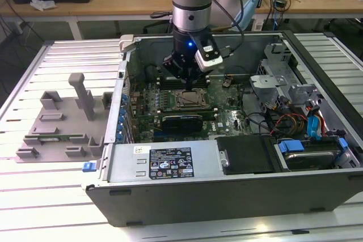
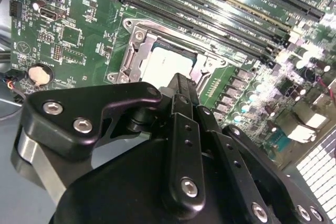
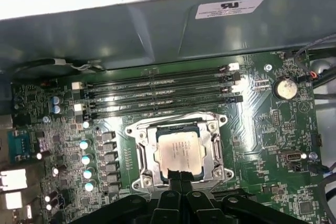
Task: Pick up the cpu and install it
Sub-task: 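Install the second cpu locking lever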
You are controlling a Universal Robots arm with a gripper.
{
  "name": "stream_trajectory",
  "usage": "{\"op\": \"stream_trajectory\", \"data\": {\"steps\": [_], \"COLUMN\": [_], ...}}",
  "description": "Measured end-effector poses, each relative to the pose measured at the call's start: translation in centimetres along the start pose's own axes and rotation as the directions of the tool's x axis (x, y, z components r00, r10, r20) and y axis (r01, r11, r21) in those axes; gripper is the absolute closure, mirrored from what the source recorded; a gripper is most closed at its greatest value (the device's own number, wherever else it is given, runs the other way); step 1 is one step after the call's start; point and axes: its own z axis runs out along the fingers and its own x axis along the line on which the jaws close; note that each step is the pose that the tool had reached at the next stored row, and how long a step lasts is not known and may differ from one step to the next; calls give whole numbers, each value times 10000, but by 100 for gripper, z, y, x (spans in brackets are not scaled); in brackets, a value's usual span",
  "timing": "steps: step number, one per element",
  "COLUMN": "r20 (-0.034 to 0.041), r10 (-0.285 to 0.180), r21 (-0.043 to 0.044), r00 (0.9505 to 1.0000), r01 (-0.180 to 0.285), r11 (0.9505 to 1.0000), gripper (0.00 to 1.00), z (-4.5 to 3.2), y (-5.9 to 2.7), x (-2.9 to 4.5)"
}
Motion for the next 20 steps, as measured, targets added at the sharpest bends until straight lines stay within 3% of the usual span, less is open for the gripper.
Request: {"op": "stream_trajectory", "data": {"steps": [5,12,20], "r20": [-6,-10,-14], "r10": [-484,-793,-1321], "r21": [-3,-4,-11], "r00": [9988,9968,9912], "r01": [484,793,1321], "r11": [9988,9968,9912], "gripper": [89,89,89], "z": [0,-1,13], "y": [-60,-153,-254], "x": [-7,-18,-30]}}
